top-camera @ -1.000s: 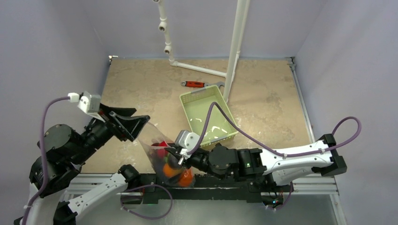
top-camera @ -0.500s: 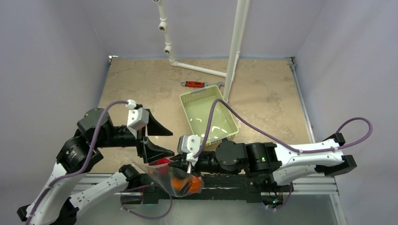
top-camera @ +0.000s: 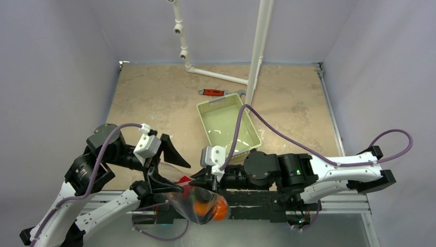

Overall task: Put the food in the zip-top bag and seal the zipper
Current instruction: Zip the zipper food storage bag at the center of the board.

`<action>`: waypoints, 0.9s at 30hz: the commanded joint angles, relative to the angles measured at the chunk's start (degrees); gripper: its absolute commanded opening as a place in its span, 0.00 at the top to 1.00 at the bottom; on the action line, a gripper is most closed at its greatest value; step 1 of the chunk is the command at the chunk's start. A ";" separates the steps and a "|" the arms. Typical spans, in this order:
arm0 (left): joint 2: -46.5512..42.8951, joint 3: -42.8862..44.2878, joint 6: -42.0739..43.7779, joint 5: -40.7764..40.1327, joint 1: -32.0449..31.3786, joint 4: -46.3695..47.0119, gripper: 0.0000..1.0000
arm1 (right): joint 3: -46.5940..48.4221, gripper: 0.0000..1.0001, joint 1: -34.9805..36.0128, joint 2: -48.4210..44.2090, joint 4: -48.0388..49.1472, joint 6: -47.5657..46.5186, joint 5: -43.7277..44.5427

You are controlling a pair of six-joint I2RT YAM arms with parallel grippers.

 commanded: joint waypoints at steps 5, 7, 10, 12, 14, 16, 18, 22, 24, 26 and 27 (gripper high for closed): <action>1.20 -1.77 2.41 1.36 -0.17 -0.27 0.31 | 4.66 1.00 0.05 -1.93 2.87 1.93 -0.60; 1.52 -1.93 2.61 2.00 -0.15 -0.67 0.31 | 4.84 1.00 0.01 -1.92 2.77 2.07 0.03; 1.18 -1.97 3.06 1.46 -0.17 -1.56 0.31 | 5.49 1.00 0.01 -2.23 2.67 2.61 1.70; 0.45 -1.86 3.54 -0.42 -0.15 -2.56 0.31 | 5.76 1.00 0.01 -2.50 1.70 3.72 1.92; -0.50 -2.04 3.69 -2.01 -0.17 -3.12 0.31 | 5.92 1.00 0.01 -2.97 1.62 4.10 2.64; -0.81 -2.31 3.78 -3.07 -0.15 -3.90 0.32 | 6.00 1.00 -0.01 -3.34 1.75 4.23 2.86; -0.88 -2.17 3.88 -4.02 -0.14 -4.57 0.34 | 5.97 1.00 0.01 -3.49 1.77 4.33 2.99; 0.12 -1.48 4.65 -5.73 -0.09 -6.06 0.66 | 5.68 1.00 0.01 -3.48 1.66 4.42 3.16; 0.66 -1.57 4.76 -6.20 -0.11 -6.35 0.80 | 5.49 1.00 0.03 -3.66 1.75 4.65 3.49; 1.09 -1.54 4.84 -6.21 -0.16 -6.44 1.00 | 5.05 1.00 0.04 -4.11 2.22 4.98 3.92; 1.44 -1.37 4.81 -6.29 -0.11 -6.55 1.00 | 4.64 1.00 0.00 -4.31 2.61 5.07 4.14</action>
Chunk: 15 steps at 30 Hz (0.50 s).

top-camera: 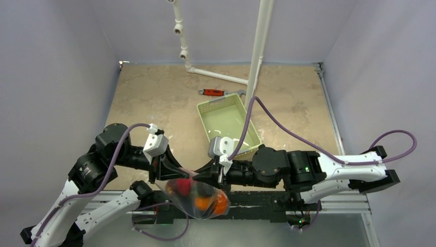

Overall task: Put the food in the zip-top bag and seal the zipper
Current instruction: Zip the zipper food storage bag at the center of the board.

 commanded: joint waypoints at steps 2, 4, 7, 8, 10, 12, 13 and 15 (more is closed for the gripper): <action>1.84 0.87 1.65 -1.50 -0.13 -0.80 1.00 | 1.00 1.00 0.06 -3.11 5.72 1.28 2.31; 1.93 1.55 1.60 -1.62 -0.15 -0.41 1.00 | 0.02 1.00 0.03 -3.46 6.08 1.46 3.08; 1.19 2.31 0.14 -1.93 -0.12 1.86 1.00 | -1.73 1.00 0.03 -4.19 6.47 2.48 3.79; 0.83 2.48 -0.35 -1.93 -0.16 2.63 1.00 | -2.37 1.00 0.02 -4.48 6.71 2.77 4.00; 0.28 2.61 -1.48 -1.91 -0.17 4.25 1.00 | -3.64 0.97 0.03 -5.34 7.28 3.47 4.38; -0.07 2.61 -2.29 -1.90 -0.16 5.65 1.00 | -5.25 0.83 0.04 -6.75 8.29 4.05 4.95; -0.19 2.63 -2.61 -2.07 -0.17 6.29 1.00 | -6.24 0.69 0.03 -7.61 9.26 4.15 5.81; -0.49 2.48 -3.29 -2.10 -0.17 7.49 1.00 | -8.94 0.53 0.03 -9.81 11.72 4.18 6.88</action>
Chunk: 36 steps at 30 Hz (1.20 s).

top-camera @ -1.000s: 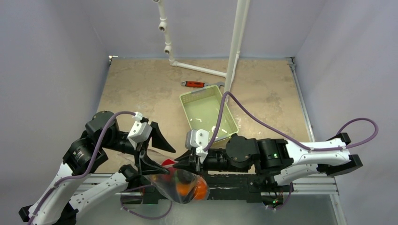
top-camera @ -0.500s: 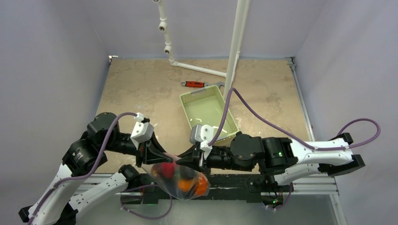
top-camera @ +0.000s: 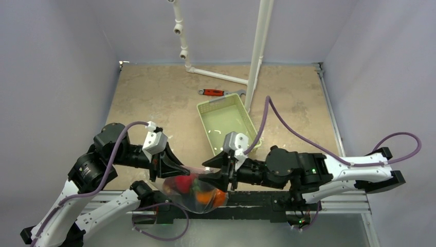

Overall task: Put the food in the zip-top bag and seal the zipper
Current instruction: Zip the zipper food storage bag at the center of the board.

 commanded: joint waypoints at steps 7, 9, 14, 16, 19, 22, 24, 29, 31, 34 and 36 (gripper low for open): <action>-0.69 2.89 -3.32 -0.74 -0.07 6.81 1.00 | -10.82 0.23 0.19 -10.91 14.53 2.19 1.78; -0.69 3.02 -3.53 -0.79 -0.03 6.89 1.00 | -12.66 0.22 0.19 -11.83 16.50 2.34 1.61; -0.61 3.64 -3.93 -1.01 -0.07 7.62 1.00 | -16.74 0.20 0.19 -12.37 21.71 2.63 1.14; -0.59 3.76 -4.06 -0.99 -0.07 7.91 1.00 | -17.84 0.20 0.19 -11.86 23.29 2.63 1.06; -0.50 3.71 -4.20 -0.62 -0.07 8.24 1.00 | -19.08 0.20 0.19 -10.83 26.67 2.00 1.03; -0.73 3.36 -4.13 -0.44 -0.09 8.26 1.00 | -19.39 0.21 0.19 -9.81 29.35 1.76 1.65; -0.89 3.16 -4.14 -0.44 -0.05 8.27 1.00 | -19.92 0.24 0.19 -9.67 31.38 1.12 0.54; -1.44 3.25 -4.53 -0.31 -0.06 8.89 1.00 | -20.40 0.29 0.18 -8.78 34.59 -0.58 0.09; -1.75 3.12 -4.57 -0.52 -0.03 8.89 1.00 | -20.53 0.31 0.18 -8.47 35.19 -0.79 -0.30; -2.01 2.90 -4.77 -0.53 -0.05 9.09 1.00 | -20.98 0.31 0.14 -7.86 36.13 -0.80 -0.95; -2.08 2.98 -4.82 -0.53 -0.02 9.13 1.00 | -21.30 0.32 0.19 -7.40 36.91 -0.65 -1.34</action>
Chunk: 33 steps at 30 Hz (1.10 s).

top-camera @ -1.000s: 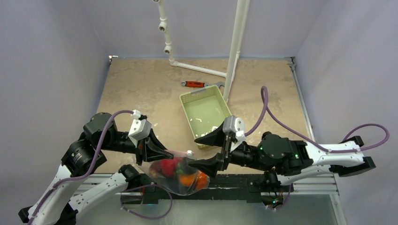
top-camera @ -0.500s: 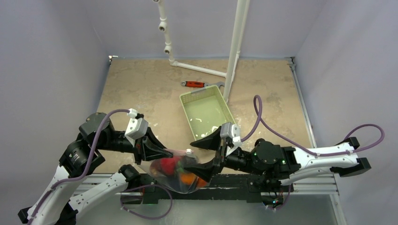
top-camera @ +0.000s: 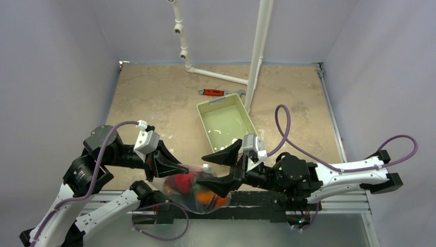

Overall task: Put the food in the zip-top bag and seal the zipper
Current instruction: Zip the zipper food storage bag at the center of the board.

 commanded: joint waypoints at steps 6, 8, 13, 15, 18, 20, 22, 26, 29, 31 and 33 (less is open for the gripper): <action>-1.18 1.70 -1.64 0.44 -0.05 5.95 1.00 | -2.44 0.33 0.18 1.85 8.30 -1.23 -1.85; -1.30 1.61 -1.97 0.64 -0.10 6.26 1.00 | -2.80 0.35 0.19 2.23 9.32 -1.34 -1.43; -1.66 1.61 -2.12 0.72 -0.09 6.36 1.00 | -3.39 0.47 0.18 2.85 12.11 -1.60 -1.21; -1.71 1.62 -2.19 0.67 -0.05 6.45 1.00 | -3.49 0.52 0.19 3.19 12.90 -1.69 -1.12; -1.80 1.45 -2.32 0.87 -0.05 6.53 1.00 | -3.59 0.62 0.19 3.56 14.04 -1.85 -0.89; -1.96 1.20 -2.42 0.92 -0.09 6.51 1.00 | -3.59 0.64 0.19 3.69 14.91 -1.94 -1.06; -2.15 0.88 -2.53 0.96 -0.11 6.64 1.00 | -3.59 0.65 0.19 4.00 15.71 -2.19 -1.58; -2.66 0.39 -2.88 1.05 -0.07 7.14 1.00 | -3.00 0.66 0.19 5.23 16.30 -2.87 -1.57; -2.86 0.33 -2.92 1.05 -0.09 7.24 1.00 | -2.71 0.68 0.18 5.99 16.69 -3.18 -1.89; -2.79 0.29 -2.98 1.08 -0.05 7.31 1.00 | -2.57 0.68 0.19 6.43 16.78 -3.43 -1.91; -2.57 0.29 -3.10 1.38 -0.07 7.39 1.00 | -2.48 0.70 0.19 6.51 17.12 -3.66 -1.72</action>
